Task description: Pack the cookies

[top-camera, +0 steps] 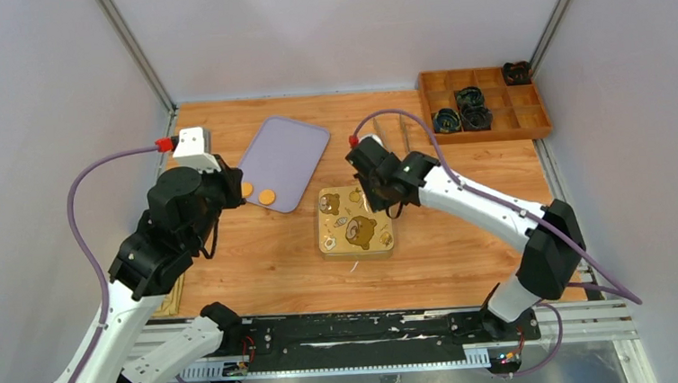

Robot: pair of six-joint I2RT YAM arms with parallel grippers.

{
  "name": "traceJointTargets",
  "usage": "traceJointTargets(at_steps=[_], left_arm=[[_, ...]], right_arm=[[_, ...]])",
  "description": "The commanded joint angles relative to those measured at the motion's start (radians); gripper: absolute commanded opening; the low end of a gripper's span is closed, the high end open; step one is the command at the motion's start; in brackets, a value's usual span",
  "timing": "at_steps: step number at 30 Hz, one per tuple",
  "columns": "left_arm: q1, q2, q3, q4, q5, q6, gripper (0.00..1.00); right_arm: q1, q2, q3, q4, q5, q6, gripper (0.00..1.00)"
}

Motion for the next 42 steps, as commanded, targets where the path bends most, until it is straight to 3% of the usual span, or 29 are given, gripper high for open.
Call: traceJointTargets(at_steps=[1,12,23,33,42], left_arm=[[-0.008,0.002,-0.01,0.014,0.009,-0.006,0.04],[-0.007,0.008,-0.011,0.016,-0.001,0.003,0.04],[-0.007,0.018,-0.02,0.019,-0.001,0.003,0.04],[-0.008,0.021,-0.018,0.021,0.002,0.006,0.04],[-0.008,0.015,-0.013,0.02,0.003,0.002,0.04]], right_arm=[[-0.112,0.109,0.097,-0.034,0.024,-0.073,0.0],[-0.209,0.271,0.177,0.017,-0.054,-0.124,0.0],[-0.224,0.296,0.181,0.021,-0.075,-0.123,0.0],[-0.25,0.356,0.062,0.093,-0.163,-0.088,0.0],[-0.248,0.308,0.106,0.067,-0.17,-0.096,0.0]])
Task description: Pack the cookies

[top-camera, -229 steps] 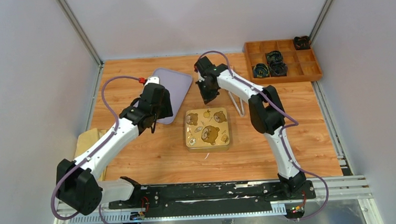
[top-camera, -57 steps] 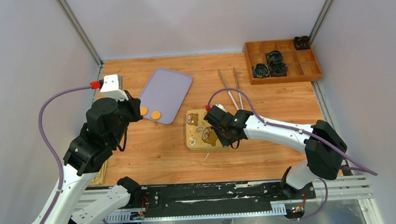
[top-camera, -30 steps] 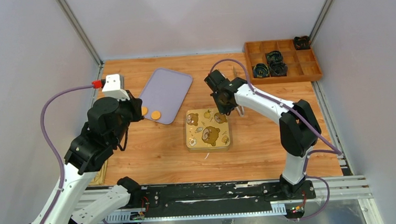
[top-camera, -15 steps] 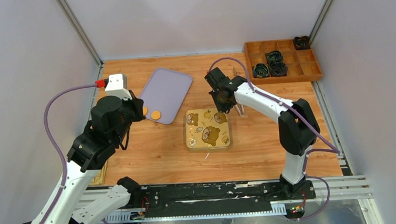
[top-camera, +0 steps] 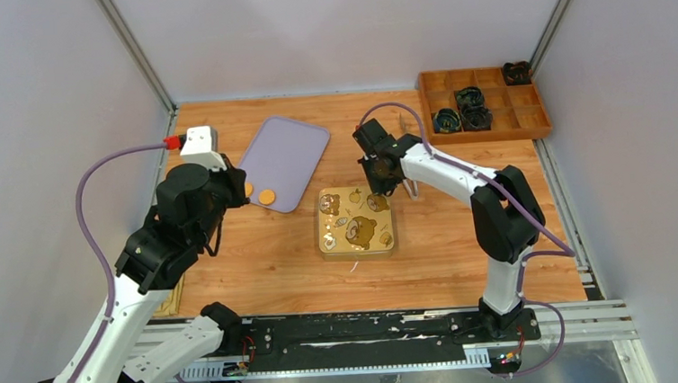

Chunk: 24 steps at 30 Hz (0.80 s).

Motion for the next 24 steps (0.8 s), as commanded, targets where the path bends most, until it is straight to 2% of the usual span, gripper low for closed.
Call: traceJointTargets(at_steps=[1,10,16,24], left_arm=[[-0.007,-0.011,0.002,0.019,0.0,0.003,0.04],[-0.008,-0.024,0.032,0.004,-0.011,0.01,0.04],[-0.007,-0.038,0.052,-0.024,-0.029,0.018,0.05],[-0.006,-0.073,0.059,-0.038,-0.034,0.016,0.06]], right_arm=[[-0.009,-0.014,0.01,-0.075,-0.017,-0.006,0.0],[0.001,-0.083,0.131,-0.104,-0.024,-0.059,0.0],[0.026,-0.051,0.268,-0.163,0.01,-0.088,0.0],[0.07,0.013,0.364,-0.174,0.009,-0.099,0.0]])
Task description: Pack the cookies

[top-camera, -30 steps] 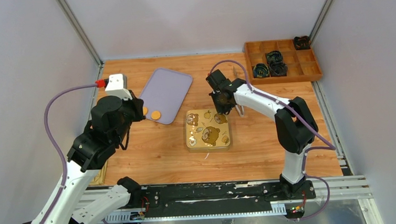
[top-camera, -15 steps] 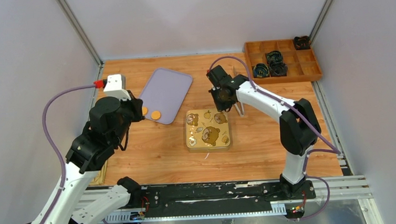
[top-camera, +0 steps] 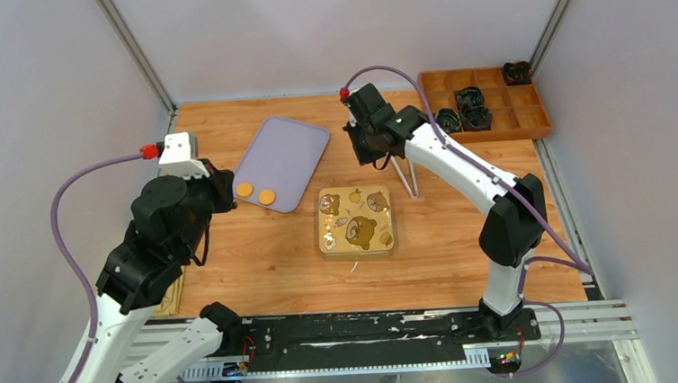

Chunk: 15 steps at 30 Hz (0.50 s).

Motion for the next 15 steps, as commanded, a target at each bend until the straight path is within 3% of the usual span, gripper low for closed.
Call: traceJointTargets(at_steps=[1,15], left_arm=[[-0.008,-0.011,0.027,-0.016,-0.02,0.008,0.06],[-0.008,-0.008,0.008,-0.017,-0.033,0.019,0.06]], right_arm=[[0.044,0.068,0.059,-0.05,0.006,-0.022,0.0],[0.154,0.28,0.163,-0.059,-0.067,0.001,0.0]])
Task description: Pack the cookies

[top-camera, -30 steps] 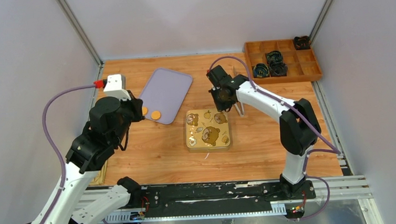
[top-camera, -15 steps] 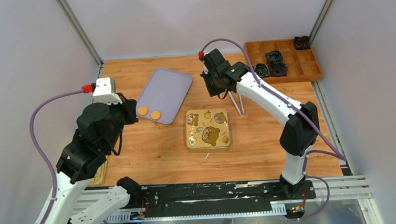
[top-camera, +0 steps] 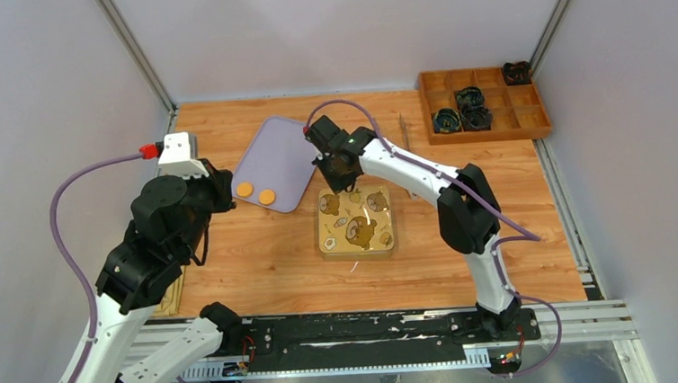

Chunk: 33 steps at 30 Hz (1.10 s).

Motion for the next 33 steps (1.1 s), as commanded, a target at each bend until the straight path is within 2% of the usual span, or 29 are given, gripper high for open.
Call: traceJointTargets(at_steps=[1,10,20,23,26,33], left_arm=[[-0.008,0.0,0.0,-0.007,-0.018,0.013,0.06],[-0.008,0.005,-0.002,-0.008,-0.018,0.015,0.06],[-0.008,0.008,-0.006,-0.012,-0.021,0.017,0.06],[-0.007,0.008,-0.003,-0.012,-0.018,0.016,0.06],[-0.007,0.006,0.001,-0.014,-0.018,0.017,0.06],[-0.008,0.023,-0.001,-0.012,-0.012,0.015,0.06]], right_arm=[[0.036,0.046,0.076,-0.037,-0.039,0.005,0.0],[0.055,0.109,0.11,-0.039,-0.067,0.01,0.0],[0.059,0.126,0.0,-0.012,-0.102,0.036,0.0],[0.068,0.077,-0.006,-0.013,-0.079,0.036,0.0],[0.103,0.002,-0.022,-0.03,0.012,0.024,0.0],[0.206,-0.165,-0.192,-0.033,0.027,0.07,0.0]])
